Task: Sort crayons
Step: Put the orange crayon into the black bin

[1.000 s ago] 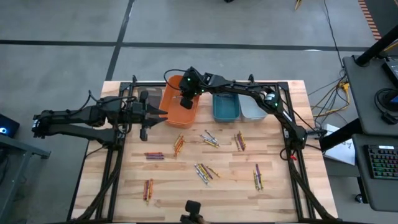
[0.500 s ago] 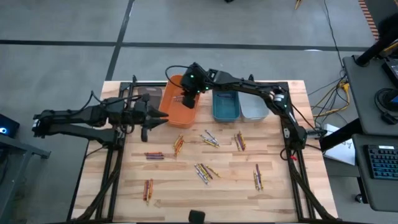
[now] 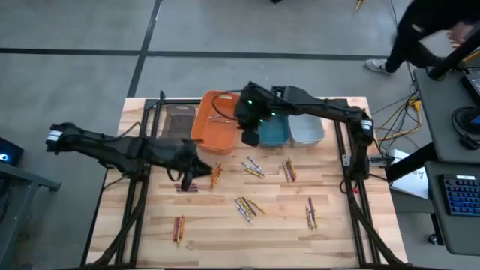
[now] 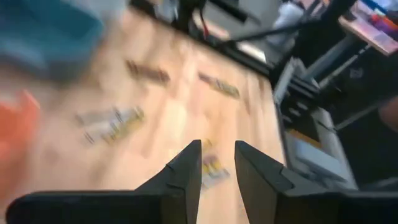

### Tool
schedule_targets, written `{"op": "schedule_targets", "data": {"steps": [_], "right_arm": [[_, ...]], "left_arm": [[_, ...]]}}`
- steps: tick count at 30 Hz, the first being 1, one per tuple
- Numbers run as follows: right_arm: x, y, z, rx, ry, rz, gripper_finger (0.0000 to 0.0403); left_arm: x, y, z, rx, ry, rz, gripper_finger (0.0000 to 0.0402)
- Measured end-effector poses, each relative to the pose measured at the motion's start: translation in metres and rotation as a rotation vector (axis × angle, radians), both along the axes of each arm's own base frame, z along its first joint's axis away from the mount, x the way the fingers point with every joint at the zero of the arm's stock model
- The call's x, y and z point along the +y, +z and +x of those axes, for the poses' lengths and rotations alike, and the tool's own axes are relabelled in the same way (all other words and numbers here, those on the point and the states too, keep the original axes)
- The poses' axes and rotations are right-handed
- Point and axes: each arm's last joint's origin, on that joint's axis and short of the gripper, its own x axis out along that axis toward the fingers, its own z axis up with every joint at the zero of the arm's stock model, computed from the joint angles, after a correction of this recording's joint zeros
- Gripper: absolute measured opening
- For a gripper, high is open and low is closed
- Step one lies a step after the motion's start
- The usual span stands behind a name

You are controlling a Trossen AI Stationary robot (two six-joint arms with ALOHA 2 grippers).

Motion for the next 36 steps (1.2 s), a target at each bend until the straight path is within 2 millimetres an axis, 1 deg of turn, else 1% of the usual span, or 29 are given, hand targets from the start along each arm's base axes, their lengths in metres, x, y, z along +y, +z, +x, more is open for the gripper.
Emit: {"op": "schedule_targets", "data": {"steps": [3, 8, 10, 13, 17, 20, 23, 28, 33, 36], "right_arm": [[0.022, 0.008, -0.011, -0.007, 0.043, 0.003, 0.0070], [0.053, 0.013, -0.031, -0.011, 0.116, 0.004, 0.0070], [0.062, 0.014, -0.038, -0.032, 0.131, 0.007, 0.0070], [0.071, 0.010, -0.048, -0.051, 0.150, 0.010, 0.0070], [0.076, 0.006, -0.059, -0.071, 0.159, 0.012, 0.0074], [0.077, 0.002, -0.064, -0.086, 0.160, 0.009, 0.0077], [0.076, -0.004, -0.065, -0.078, 0.169, -0.002, 0.0077], [0.076, -0.007, -0.062, -0.071, 0.199, -0.027, 0.0070], [0.076, -0.011, -0.059, -0.062, 0.217, -0.042, 0.0074], [0.075, -0.010, -0.058, -0.070, 0.218, -0.046, 0.0078]], "left_arm": [[-0.017, -0.013, 0.004, 0.114, -0.002, -0.120, 0.0079], [-0.049, -0.035, 0.007, 0.298, 0.034, -0.282, 0.0078], [-0.061, -0.043, 0.007, 0.346, 0.062, -0.317, 0.0076], [-0.077, -0.055, 0.007, 0.424, 0.100, -0.388, 0.0072], [-0.096, -0.070, 0.005, 0.516, 0.158, -0.456, 0.0061], [-0.106, -0.082, 0.005, 0.575, 0.212, -0.485, 0.0051], [-0.114, -0.093, 0.004, 0.624, 0.261, -0.512, 0.0043], [-0.121, -0.108, 0.005, 0.692, 0.344, -0.537, 0.0040], [-0.126, -0.114, 0.002, 0.724, 0.375, -0.544, 0.0040], [-0.128, -0.109, -0.001, 0.766, 0.410, -0.518, 0.0040]]}}
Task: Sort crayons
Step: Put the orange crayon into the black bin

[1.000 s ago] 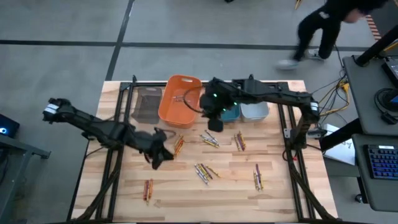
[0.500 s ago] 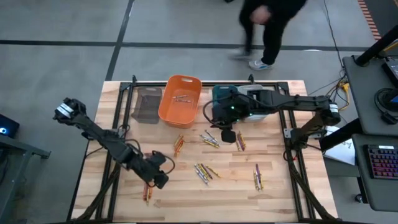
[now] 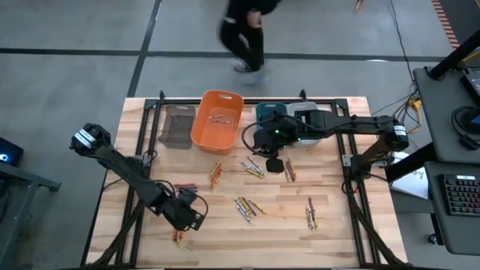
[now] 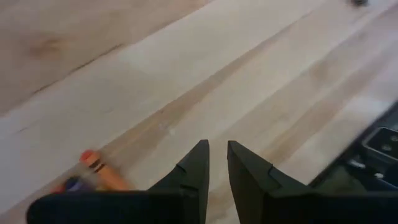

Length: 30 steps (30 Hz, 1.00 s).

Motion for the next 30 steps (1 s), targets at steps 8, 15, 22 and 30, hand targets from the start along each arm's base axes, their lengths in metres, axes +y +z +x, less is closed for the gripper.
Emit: {"op": "schedule_targets", "data": {"steps": [8, 15, 22, 30], "right_arm": [[0.000, 0.001, 0.005, -0.041, 0.003, -0.004, 0.0078], [0.000, 0.001, 0.005, -0.040, -0.003, 0.002, 0.0070], [0.000, 0.001, 0.005, -0.040, -0.015, 0.015, 0.0079], [0.000, 0.001, 0.005, -0.039, -0.029, 0.028, 0.0081]], "left_arm": [[-0.006, 0.028, -0.009, 0.197, -0.025, 0.155, 0.0040], [-0.013, 0.009, -0.003, 0.289, 0.017, 0.192, 0.0040], [-0.016, -0.006, 0.001, 0.336, 0.044, 0.223, 0.0062], [-0.017, -0.012, 0.002, 0.353, 0.046, 0.239, 0.0097]]}}
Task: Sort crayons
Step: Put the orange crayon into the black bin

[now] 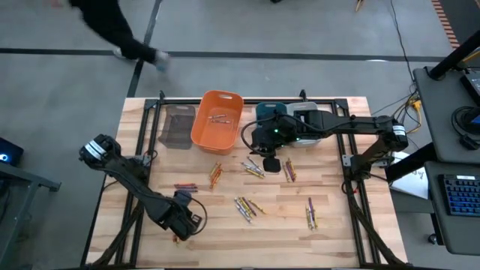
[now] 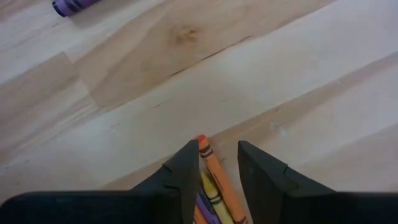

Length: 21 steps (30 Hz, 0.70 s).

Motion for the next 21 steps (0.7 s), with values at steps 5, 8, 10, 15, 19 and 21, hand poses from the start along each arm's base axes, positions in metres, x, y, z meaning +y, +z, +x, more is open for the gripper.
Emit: {"op": "schedule_targets", "data": {"steps": [5, 8, 10, 15, 19, 21], "right_arm": [[0.000, 0.000, 0.000, 0.000, -0.001, 0.000, 0.0075], [0.000, 0.000, 0.000, 0.000, 0.000, 0.000, 0.0075], [0.000, 0.000, 0.000, 0.000, 0.000, 0.000, 0.0078], [0.000, 0.000, 0.000, 0.000, 0.000, 0.000, 0.0084], [0.000, 0.000, 0.000, 0.000, 0.000, 0.000, 0.0081], [0.000, 0.000, 0.000, 0.000, 0.000, 0.000, 0.0078]], "left_arm": [[-0.002, -0.011, 0.002, 0.025, 0.003, 0.022, 0.0100], [-0.002, -0.014, 0.003, 0.035, 0.003, 0.030, 0.0100], [-0.003, -0.015, 0.003, 0.036, 0.003, 0.030, 0.0100], [-0.003, -0.016, 0.003, 0.034, 0.003, 0.028, 0.0100], [-0.004, -0.017, 0.004, 0.032, 0.002, 0.025, 0.0100], [-0.005, -0.018, 0.005, 0.027, 0.001, 0.021, 0.0100]]}}
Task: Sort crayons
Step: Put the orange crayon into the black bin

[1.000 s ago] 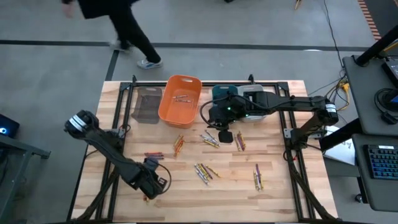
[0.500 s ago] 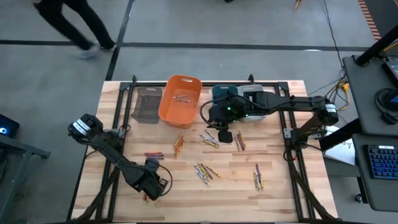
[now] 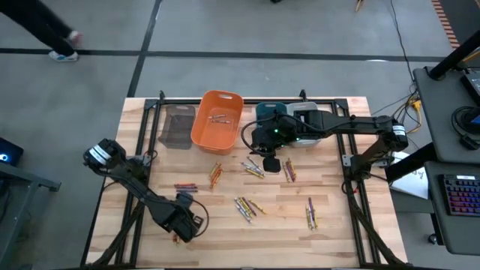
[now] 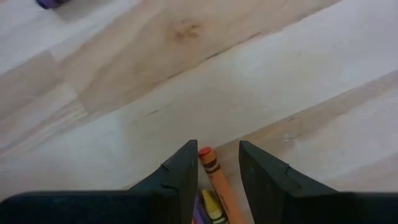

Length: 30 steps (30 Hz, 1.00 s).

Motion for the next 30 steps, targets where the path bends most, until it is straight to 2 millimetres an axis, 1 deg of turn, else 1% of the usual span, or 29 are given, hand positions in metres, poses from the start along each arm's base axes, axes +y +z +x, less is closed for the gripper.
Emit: {"op": "schedule_targets", "data": {"steps": [5, 11, 24, 30], "right_arm": [[0.0000, -0.0001, 0.0000, 0.000, 0.000, 0.000, 0.0075], [0.0000, -0.0001, 0.0000, 0.000, 0.000, 0.000, 0.0083], [0.0000, -0.0001, 0.0000, 0.000, 0.000, 0.000, 0.0072], [0.0000, -0.0001, 0.0000, 0.000, 0.001, -0.001, 0.0079]], "left_arm": [[-0.0019, -0.0055, 0.0012, 0.008, -0.002, 0.003, 0.0100], [-0.0039, -0.0077, 0.0006, 0.013, -0.010, 0.009, 0.0098], [-0.0059, -0.0057, 0.0037, -0.032, -0.016, 0.035, 0.0040], [-0.0082, -0.0021, 0.0081, -0.075, -0.013, 0.042, 0.0036]]}}
